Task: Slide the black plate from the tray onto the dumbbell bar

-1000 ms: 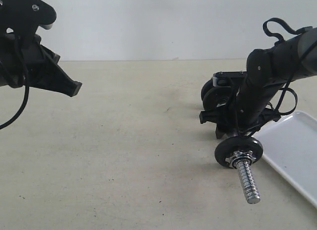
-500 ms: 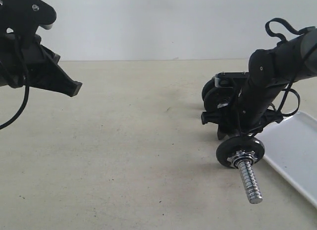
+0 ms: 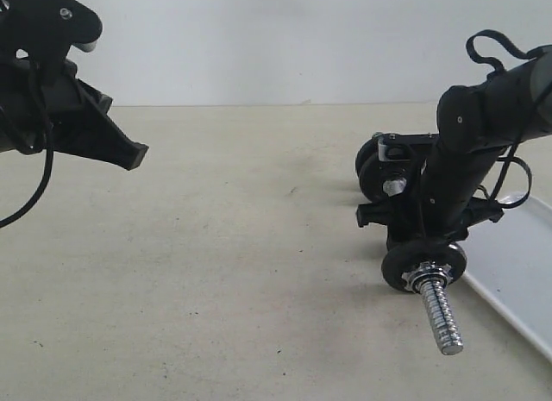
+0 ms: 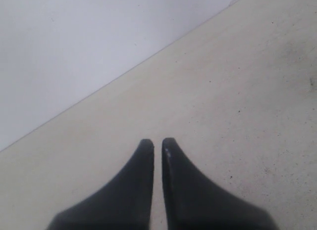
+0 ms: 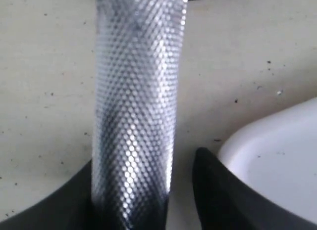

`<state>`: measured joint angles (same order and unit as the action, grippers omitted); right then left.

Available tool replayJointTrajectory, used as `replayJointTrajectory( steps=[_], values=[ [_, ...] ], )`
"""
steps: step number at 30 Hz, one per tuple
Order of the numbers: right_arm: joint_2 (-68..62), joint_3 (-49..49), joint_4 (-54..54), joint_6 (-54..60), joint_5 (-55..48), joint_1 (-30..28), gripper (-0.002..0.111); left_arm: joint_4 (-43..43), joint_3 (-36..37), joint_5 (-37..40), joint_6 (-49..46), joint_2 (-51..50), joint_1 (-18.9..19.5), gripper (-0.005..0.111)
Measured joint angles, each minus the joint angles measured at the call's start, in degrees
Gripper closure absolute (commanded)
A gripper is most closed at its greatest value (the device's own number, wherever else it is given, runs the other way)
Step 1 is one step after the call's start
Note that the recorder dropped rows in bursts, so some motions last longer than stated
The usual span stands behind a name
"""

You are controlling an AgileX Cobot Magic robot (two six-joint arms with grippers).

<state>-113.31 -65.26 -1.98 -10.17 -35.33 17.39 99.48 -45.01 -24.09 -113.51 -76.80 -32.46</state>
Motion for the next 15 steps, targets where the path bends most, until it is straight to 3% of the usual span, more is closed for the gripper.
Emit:
replayJointTrajectory(
  steps=[15],
  values=[
    [4.4,-1.4,0.0,0.0,-1.4,0.0,0.062,0.0,0.0,1.1,0.0,0.0,0.0,0.102]
  ],
)
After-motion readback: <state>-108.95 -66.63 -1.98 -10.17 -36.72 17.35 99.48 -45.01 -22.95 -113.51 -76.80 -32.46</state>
